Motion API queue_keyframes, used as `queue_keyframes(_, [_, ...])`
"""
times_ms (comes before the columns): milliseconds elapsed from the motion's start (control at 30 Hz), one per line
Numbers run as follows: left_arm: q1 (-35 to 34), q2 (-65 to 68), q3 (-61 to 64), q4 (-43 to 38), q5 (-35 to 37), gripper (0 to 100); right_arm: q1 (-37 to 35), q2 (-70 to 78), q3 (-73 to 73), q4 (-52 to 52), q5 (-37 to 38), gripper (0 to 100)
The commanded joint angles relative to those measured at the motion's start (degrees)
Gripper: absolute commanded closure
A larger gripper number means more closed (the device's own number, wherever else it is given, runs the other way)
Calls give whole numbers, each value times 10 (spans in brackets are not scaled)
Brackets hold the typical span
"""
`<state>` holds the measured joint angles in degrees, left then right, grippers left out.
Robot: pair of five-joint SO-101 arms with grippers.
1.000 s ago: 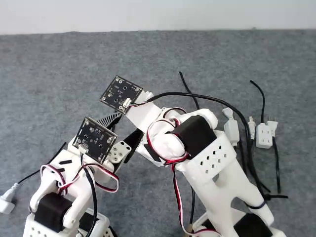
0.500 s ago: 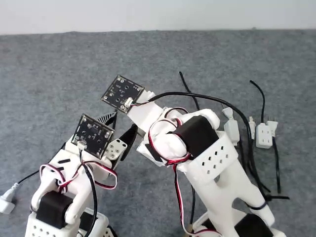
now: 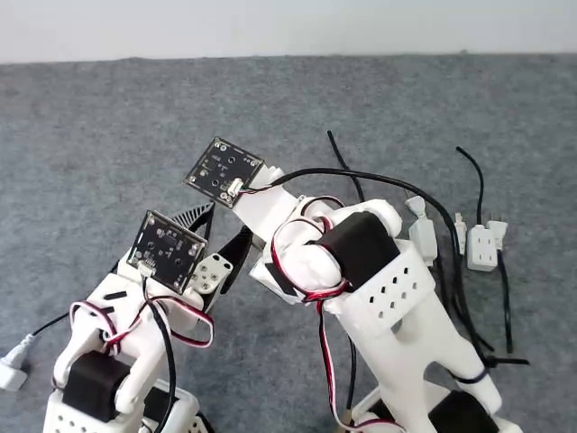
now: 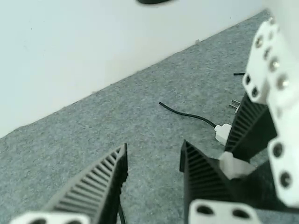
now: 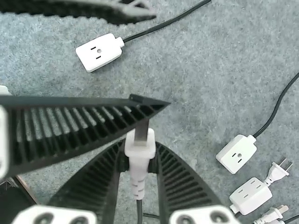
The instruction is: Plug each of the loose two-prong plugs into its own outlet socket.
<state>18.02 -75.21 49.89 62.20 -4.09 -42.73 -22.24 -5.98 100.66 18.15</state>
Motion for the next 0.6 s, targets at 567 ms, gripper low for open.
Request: queue_keyframes(567, [30, 0, -28, 15, 8, 812, -3, -21, -18, 23, 4, 991])
